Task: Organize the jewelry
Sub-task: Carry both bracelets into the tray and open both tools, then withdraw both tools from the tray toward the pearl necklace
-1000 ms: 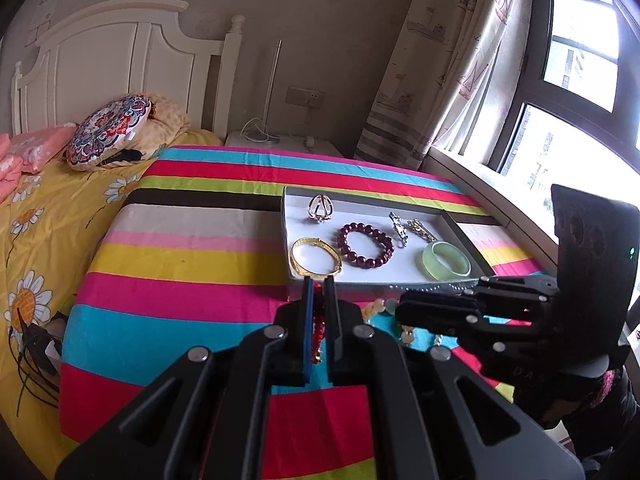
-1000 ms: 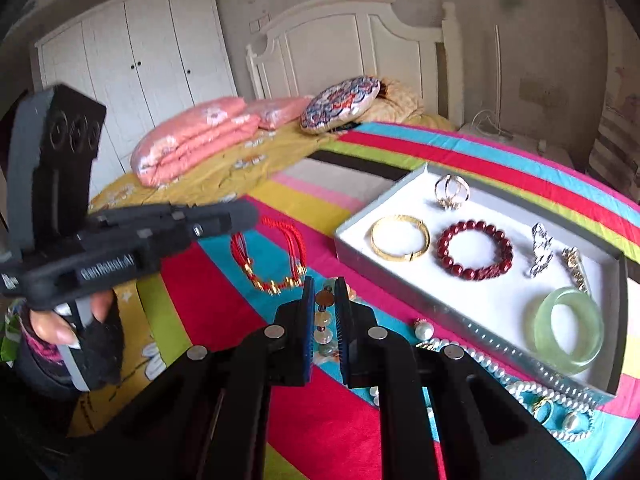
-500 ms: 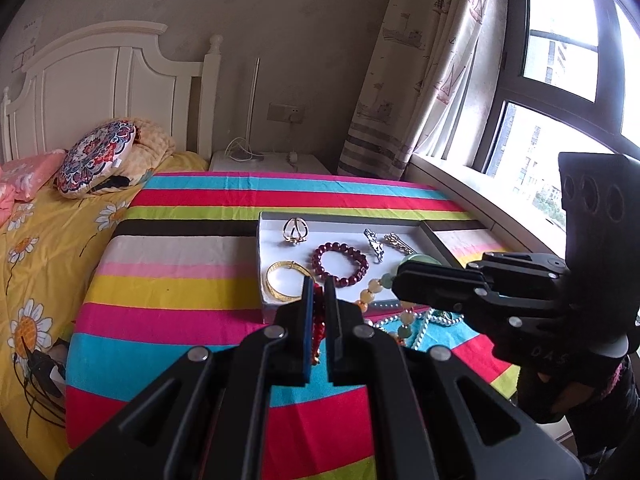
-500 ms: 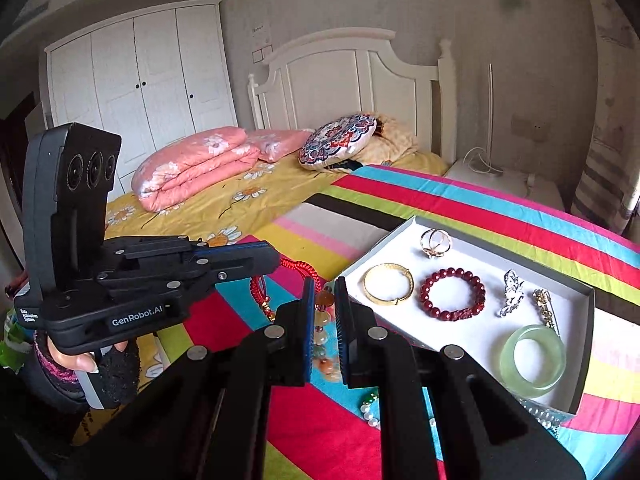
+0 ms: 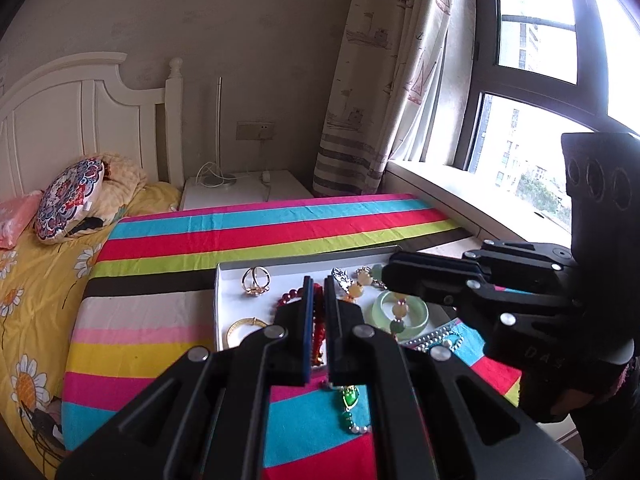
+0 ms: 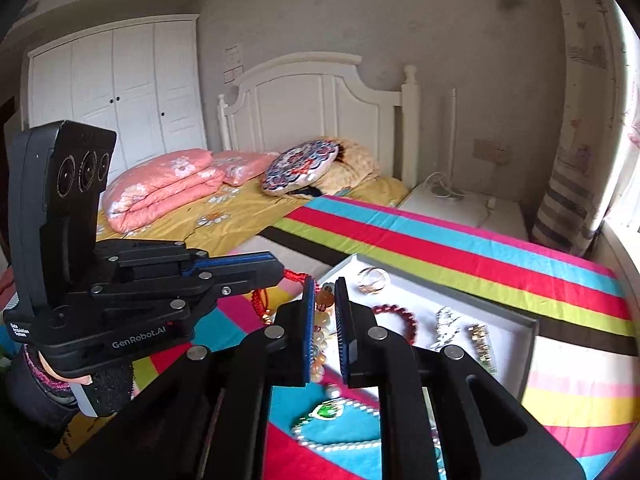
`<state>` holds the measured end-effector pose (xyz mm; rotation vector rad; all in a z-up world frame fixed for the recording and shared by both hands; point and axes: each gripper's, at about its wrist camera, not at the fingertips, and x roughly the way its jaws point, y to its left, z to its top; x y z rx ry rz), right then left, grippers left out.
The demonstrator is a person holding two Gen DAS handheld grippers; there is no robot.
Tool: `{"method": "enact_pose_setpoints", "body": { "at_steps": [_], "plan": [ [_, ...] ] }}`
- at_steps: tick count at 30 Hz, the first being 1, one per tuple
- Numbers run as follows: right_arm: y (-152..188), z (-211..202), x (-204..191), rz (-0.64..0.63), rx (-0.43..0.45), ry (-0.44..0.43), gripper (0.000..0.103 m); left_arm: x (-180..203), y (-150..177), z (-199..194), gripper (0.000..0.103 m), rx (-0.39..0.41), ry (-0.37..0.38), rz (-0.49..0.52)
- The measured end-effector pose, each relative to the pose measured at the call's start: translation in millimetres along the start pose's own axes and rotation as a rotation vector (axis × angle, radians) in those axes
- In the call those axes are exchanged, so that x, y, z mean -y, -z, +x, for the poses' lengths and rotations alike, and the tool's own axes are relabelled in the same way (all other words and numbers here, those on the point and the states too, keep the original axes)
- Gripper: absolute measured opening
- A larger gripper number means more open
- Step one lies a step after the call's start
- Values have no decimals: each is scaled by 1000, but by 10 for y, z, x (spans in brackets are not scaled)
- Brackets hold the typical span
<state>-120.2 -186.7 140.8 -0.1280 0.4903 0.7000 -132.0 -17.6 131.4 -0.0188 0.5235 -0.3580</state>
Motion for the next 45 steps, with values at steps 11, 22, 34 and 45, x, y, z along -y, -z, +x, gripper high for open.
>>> {"method": "enact_pose_setpoints", "body": {
  "at_steps": [11,22,34,45],
  "plan": [
    [103,262,631,85,-63,117,12,12,-159,643,4,-66,-20,7],
    [344,744,758,139,-160,109,12,31,-28,1244,5,-155,-116,38],
    [464,708,914,206,-159,152,58,-45,87,1250,67,-131,-223,39],
    [445,162,1000,234,-67,187,73,97,109,949,100,-82,-327,104]
  ]
}}
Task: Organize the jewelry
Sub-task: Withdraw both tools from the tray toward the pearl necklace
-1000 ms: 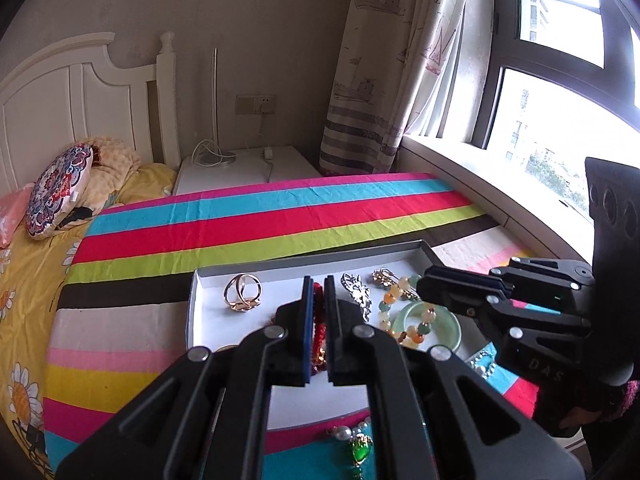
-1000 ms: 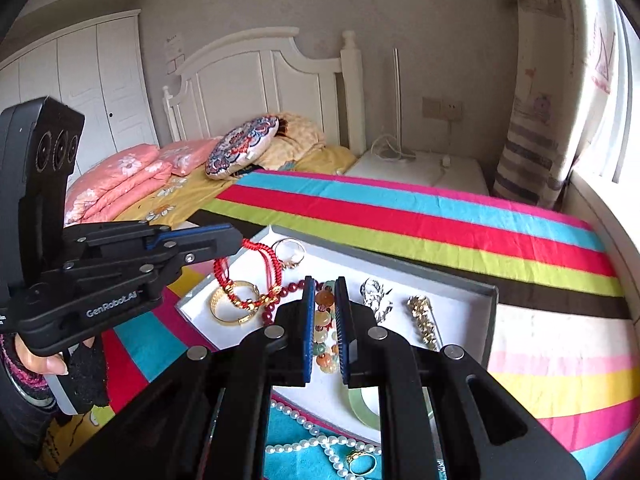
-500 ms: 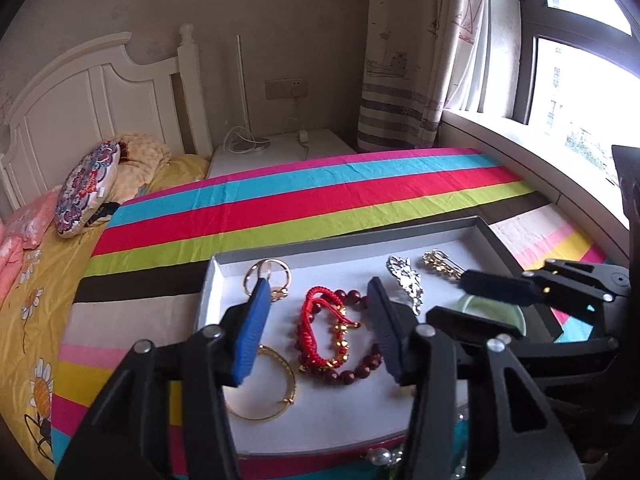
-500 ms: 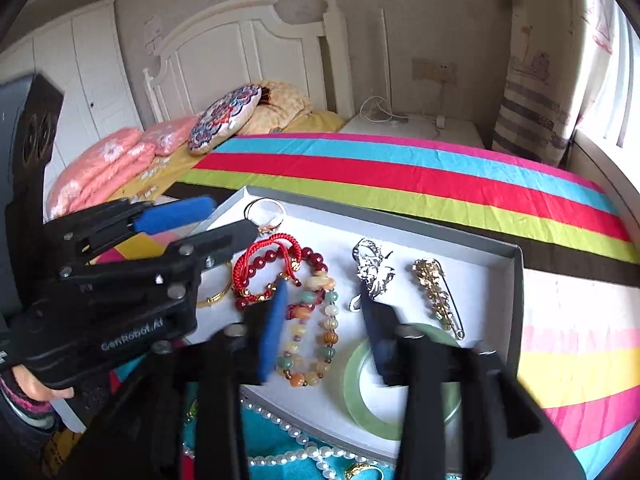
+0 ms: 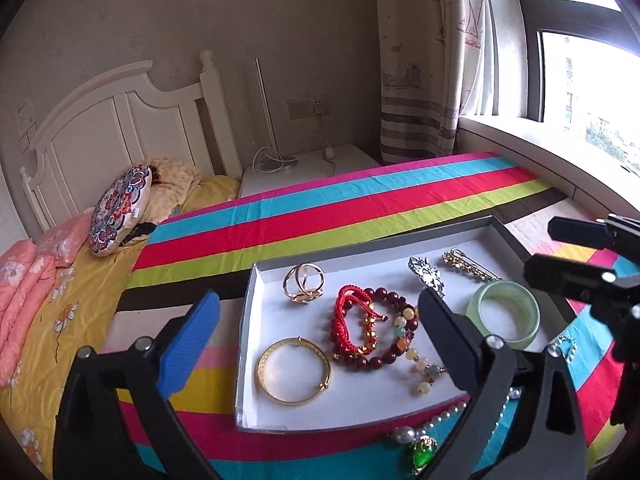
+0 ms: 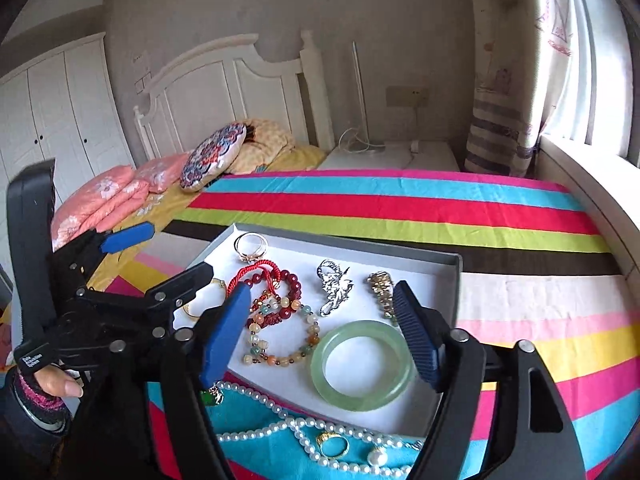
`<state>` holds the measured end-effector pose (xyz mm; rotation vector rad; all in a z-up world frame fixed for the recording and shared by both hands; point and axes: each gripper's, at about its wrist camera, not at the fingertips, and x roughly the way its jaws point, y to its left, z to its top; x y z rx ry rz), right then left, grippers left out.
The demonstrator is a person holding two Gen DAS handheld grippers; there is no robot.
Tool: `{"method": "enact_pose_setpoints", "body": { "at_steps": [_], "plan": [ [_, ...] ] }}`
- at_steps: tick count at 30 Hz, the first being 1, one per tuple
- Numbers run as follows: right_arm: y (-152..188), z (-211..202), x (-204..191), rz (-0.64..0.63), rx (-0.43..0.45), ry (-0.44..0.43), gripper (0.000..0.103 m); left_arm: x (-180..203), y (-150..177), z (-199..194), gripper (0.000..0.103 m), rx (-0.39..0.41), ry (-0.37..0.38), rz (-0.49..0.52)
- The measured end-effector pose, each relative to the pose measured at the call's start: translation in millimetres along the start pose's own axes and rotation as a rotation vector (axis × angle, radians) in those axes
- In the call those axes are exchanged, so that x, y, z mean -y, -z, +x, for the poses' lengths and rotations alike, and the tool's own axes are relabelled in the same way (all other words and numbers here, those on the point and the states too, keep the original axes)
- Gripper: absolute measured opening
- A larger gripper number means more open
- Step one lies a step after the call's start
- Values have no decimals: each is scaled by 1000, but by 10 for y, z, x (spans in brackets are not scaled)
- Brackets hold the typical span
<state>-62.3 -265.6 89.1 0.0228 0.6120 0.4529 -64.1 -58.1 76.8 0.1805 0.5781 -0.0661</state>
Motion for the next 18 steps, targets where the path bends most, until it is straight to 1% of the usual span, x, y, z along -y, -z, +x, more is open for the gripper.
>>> {"method": "enact_pose_setpoints", "body": {
  "at_steps": [3,5,9,11,14,17,18],
  "plan": [
    [46,-247,66,-4,43,36,76,-21,72,-157,101,16,6,-31],
    [93,-427,134,-1,73,69,81,-65,165,-297,101,36,28,-80],
    [253,-708,332,30,109,134,82,-190,430,-505,101,59,71,-178],
    [338,-762,428,43,99,153,83,-244,577,-528,101,48,85,-205],
    [491,-772,531,47,75,199,83,-304,762,-526,101,19,79,-225],
    [656,-724,632,78,42,210,83,-362,876,-510,101,-6,80,-243],
    [714,-707,663,88,33,210,83,-393,893,-520,101,0,91,-257]
  ]
}}
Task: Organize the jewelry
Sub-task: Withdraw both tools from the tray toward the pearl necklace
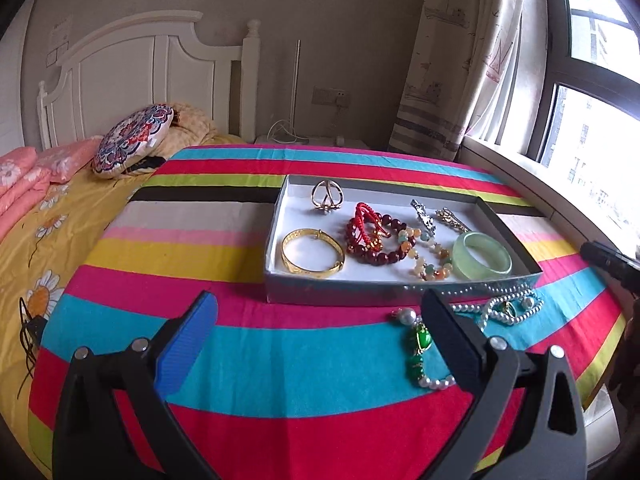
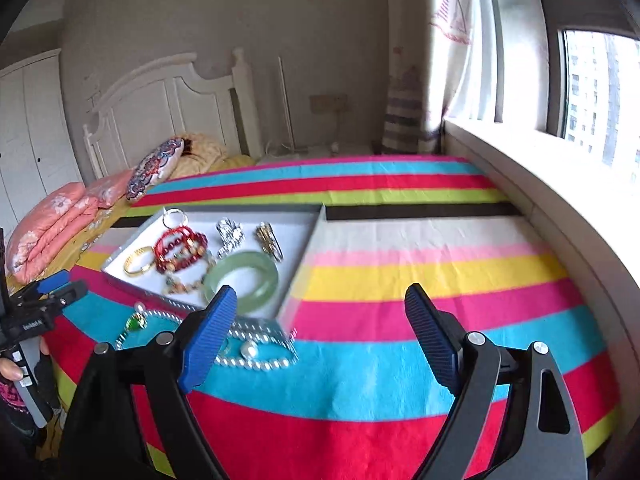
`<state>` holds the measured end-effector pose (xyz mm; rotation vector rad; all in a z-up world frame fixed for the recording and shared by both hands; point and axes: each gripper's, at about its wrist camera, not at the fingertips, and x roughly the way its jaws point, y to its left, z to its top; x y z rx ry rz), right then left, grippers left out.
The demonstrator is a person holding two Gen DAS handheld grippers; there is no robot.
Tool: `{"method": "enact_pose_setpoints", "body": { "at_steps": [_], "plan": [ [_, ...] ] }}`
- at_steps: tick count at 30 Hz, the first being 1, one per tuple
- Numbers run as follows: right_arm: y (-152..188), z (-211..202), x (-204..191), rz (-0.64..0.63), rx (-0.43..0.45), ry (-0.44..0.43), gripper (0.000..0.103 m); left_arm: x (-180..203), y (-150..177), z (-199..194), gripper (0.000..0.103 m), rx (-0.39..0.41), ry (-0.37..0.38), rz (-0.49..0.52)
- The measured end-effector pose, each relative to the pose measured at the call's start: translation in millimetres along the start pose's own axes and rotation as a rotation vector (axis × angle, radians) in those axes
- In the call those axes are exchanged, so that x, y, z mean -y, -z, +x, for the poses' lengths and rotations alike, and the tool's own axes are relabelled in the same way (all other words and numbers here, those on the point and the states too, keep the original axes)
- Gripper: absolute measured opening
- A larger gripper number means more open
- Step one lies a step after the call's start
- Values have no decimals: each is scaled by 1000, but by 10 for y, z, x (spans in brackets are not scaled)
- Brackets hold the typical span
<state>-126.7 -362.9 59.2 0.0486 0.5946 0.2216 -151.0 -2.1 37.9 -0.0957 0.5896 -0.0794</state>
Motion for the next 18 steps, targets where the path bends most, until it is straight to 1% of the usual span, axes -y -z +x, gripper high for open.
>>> {"method": "enact_pose_setpoints", "body": {
  "at_steps": [2,5,7,9,12,13,14,15,16,17,18],
  "plan": [
    [105,44,29,7,-24,-1,83,-42,13,-14,101,9,15,-17],
    [217,84,8,3,-47,-7,83,-55,29,79,101,-32,44,-23],
    [268,100,-57,-10,-53,-18,83,-50,36,115,101,-47,37,-26],
    [309,121,-153,-42,-60,-23,81,-23,42,113,101,-42,20,-19],
    [367,184,-320,-83,-84,-40,71,52,58,100,101,-30,14,17],
    [367,204,-361,-93,-89,-47,66,73,61,98,101,-30,11,28],
    [377,220,-423,-107,-93,-53,61,90,62,105,101,-34,11,40],
    [384,237,-486,-121,-100,-60,59,102,60,121,101,-43,10,47],
    [391,255,-552,-134,-110,-72,54,102,56,134,101,-50,5,46],
    [397,276,-601,-144,-120,-84,47,95,52,145,101,-55,-2,40],
    [401,301,-650,-155,-134,-94,43,77,50,144,101,-58,-1,33]
  ]
}}
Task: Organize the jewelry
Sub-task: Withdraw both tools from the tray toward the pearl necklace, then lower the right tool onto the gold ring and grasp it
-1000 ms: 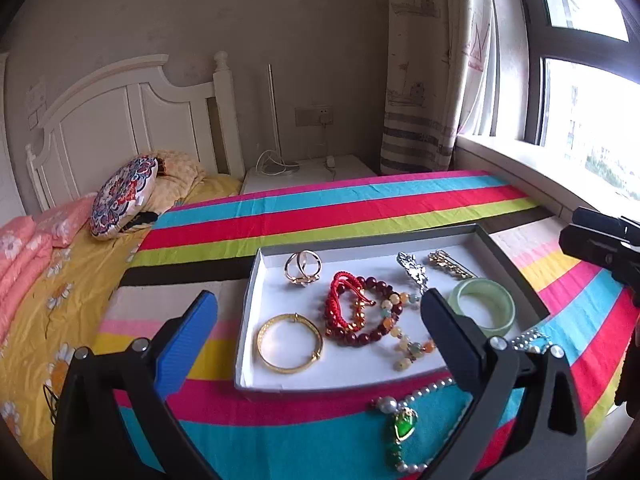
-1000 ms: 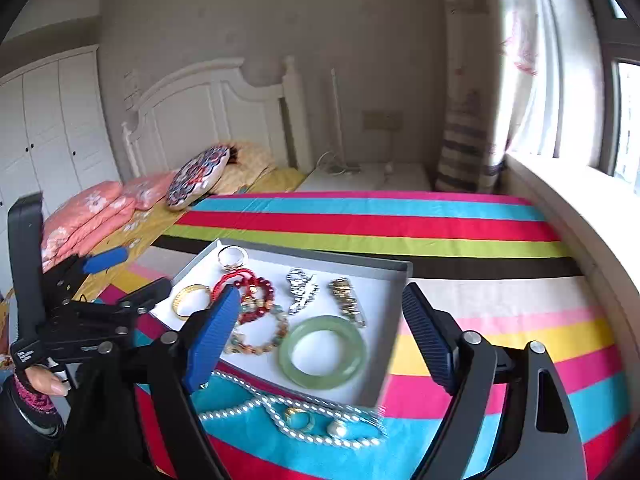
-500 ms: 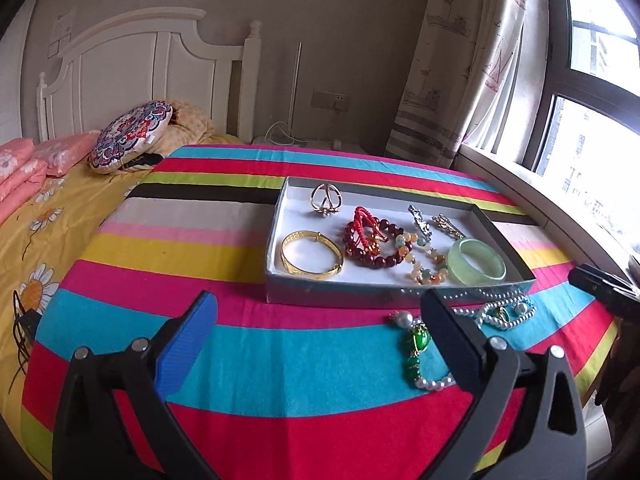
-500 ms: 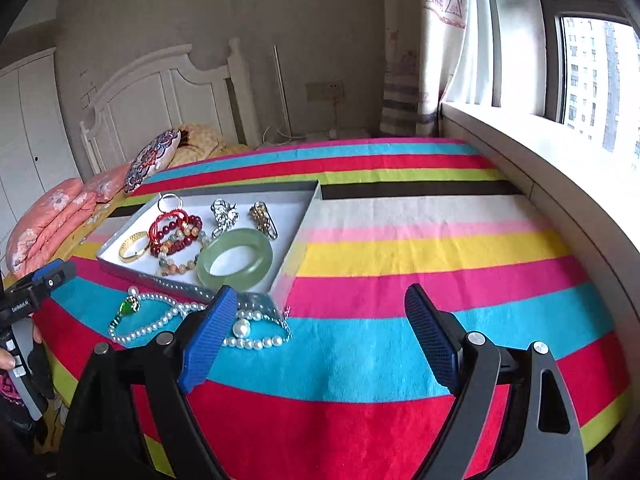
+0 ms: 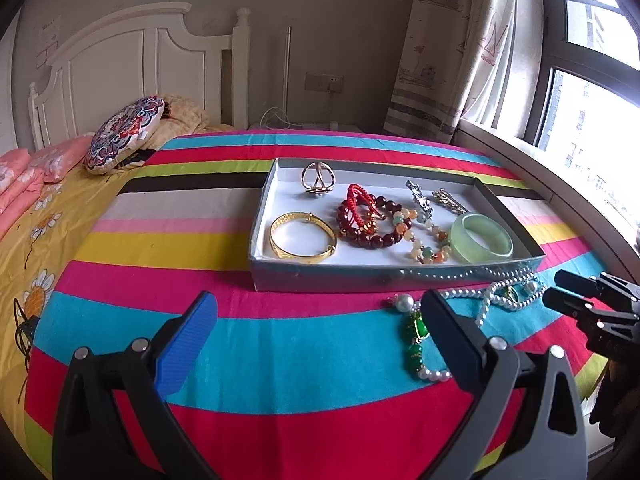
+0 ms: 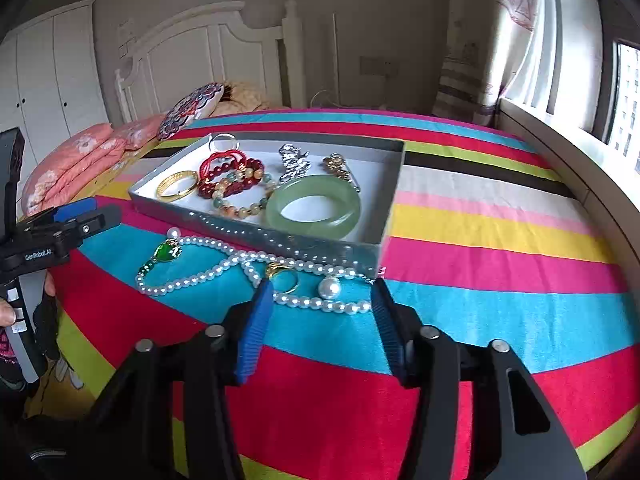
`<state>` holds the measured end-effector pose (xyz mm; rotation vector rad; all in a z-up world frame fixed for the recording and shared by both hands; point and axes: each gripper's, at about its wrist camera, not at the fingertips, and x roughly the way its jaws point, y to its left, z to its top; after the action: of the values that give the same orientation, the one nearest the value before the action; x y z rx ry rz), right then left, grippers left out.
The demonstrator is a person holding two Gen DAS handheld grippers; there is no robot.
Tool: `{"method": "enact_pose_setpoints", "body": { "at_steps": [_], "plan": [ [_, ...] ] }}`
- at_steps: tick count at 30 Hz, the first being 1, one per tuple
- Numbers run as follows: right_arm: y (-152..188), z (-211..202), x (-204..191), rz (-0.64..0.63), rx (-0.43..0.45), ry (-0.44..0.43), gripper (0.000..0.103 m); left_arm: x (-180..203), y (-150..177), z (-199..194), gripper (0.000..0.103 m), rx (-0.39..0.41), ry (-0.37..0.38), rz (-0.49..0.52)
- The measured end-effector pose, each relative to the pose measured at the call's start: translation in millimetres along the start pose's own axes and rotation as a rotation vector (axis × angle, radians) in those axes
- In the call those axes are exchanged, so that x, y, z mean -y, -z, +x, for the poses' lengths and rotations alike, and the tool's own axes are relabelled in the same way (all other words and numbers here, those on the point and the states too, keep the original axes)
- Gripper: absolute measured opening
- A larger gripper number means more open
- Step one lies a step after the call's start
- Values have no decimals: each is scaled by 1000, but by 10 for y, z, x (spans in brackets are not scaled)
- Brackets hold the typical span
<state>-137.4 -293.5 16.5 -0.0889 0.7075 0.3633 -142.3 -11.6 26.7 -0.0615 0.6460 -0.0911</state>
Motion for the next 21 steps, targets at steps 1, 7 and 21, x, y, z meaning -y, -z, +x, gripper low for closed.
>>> {"method": "enact_pose_setpoints", "body": {
  "at_steps": [1,7,21],
  "plan": [
    [-5,42,-47,-8,-22,-10,40,-20,-1,0,101,-2,7,-8],
    [-61,192,-170,-14,-91,-44,33,-141,-13,46,101,-28,36,-68],
    [-212,338,-270,-28,-132,-20,28,-123,-10,48,101,-23,48,-62]
  ]
}}
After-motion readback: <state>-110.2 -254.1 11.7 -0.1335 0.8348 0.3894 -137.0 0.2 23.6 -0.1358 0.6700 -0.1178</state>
